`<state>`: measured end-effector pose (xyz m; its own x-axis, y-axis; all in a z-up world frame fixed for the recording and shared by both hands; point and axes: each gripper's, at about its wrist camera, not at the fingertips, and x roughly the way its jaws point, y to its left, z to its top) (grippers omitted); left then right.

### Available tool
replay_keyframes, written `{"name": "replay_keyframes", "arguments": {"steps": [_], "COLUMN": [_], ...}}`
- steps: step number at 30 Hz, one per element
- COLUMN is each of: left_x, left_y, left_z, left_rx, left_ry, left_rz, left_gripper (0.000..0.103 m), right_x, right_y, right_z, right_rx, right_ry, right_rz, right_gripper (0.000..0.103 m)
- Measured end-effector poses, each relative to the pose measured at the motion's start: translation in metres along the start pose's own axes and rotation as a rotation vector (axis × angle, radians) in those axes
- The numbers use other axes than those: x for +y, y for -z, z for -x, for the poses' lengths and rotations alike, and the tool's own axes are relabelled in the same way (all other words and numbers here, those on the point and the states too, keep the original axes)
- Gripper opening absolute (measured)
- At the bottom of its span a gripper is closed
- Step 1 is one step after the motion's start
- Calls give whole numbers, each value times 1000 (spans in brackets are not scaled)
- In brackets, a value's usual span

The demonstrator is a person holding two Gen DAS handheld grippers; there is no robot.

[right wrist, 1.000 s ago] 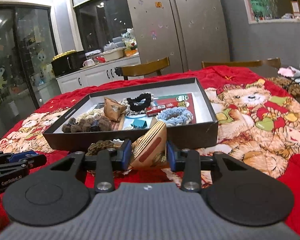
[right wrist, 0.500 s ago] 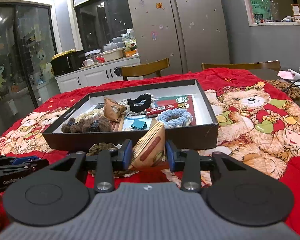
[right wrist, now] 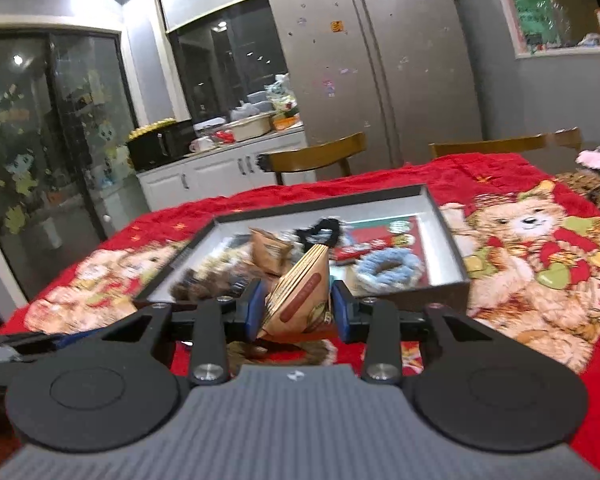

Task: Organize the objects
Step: 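Lift and carry the binder clip and paper packet over the box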

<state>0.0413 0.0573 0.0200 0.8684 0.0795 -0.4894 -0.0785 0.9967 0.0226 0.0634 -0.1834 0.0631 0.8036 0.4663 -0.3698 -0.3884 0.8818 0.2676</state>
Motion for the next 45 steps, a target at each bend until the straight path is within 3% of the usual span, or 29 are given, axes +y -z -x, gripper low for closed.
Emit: {"name": "replay_keyframes", "arguments": {"steps": [10, 13, 19, 23, 26, 29, 33, 38, 40, 45], "left_x": [22, 20, 23, 17, 10, 8, 0, 3, 0, -1], "left_y": [-58, -87, -147, -169, -175, -170, -160, -147, -143, -139], "left_z": [0, -7, -62, -98, -121, -141, -172, -200, -202, -206], "left_rx": [-15, -57, 37, 98, 118, 123, 157, 227, 226, 256], "left_ry": [4, -39, 62, 134, 150, 212, 178, 180, 138, 152], "left_rz": [68, 76, 217, 248, 246, 262, 189, 221, 200, 195], "left_gripper": [29, 29, 29, 29, 29, 29, 29, 29, 29, 29], "right_x": [20, 28, 27, 23, 17, 10, 3, -1, -2, -6], "right_y": [-57, -76, -115, -126, -127, -120, -112, -96, -91, -87], "right_z": [-15, -31, -87, -125, -151, -171, -198, -230, -235, -237], "right_rx": [52, 51, 128, 158, 172, 176, 199, 252, 270, 282], "right_ry": [-105, -103, -92, -105, -83, -72, -37, -14, -1, -5], "right_rz": [-23, -5, -87, -113, -129, -138, -111, -116, -109, -121], "right_gripper": [40, 40, 40, 40, 40, 40, 39, 40, 40, 40]}}
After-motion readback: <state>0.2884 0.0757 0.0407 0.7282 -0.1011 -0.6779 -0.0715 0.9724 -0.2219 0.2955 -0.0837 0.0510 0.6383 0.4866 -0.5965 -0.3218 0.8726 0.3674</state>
